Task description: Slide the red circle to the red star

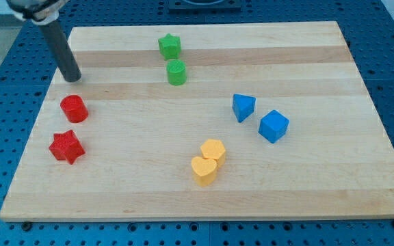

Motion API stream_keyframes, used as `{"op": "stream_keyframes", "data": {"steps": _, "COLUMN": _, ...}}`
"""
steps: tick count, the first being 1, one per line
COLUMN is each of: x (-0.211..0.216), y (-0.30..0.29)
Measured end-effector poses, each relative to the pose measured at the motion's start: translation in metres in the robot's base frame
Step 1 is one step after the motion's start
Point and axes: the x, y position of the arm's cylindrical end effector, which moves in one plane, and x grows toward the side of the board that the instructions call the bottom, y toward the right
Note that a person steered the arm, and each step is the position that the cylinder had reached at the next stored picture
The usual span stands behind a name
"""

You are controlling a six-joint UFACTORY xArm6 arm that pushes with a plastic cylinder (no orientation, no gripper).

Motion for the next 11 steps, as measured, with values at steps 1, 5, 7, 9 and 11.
{"op": "stream_keyframes", "data": {"steps": 1, "x": 0.025, "y": -0.002}}
{"op": "stream_keyframes", "data": {"steps": 5, "x": 0.035, "y": 0.043}}
{"op": "stream_keyframes", "data": {"steps": 7, "x": 0.055, "y": -0.017}}
{"op": "stream_keyframes", "data": {"steps": 9, "x": 0.064, "y": 0.027}}
{"op": "stream_keyframes", "data": {"steps": 11, "x": 0.059, "y": 0.063}}
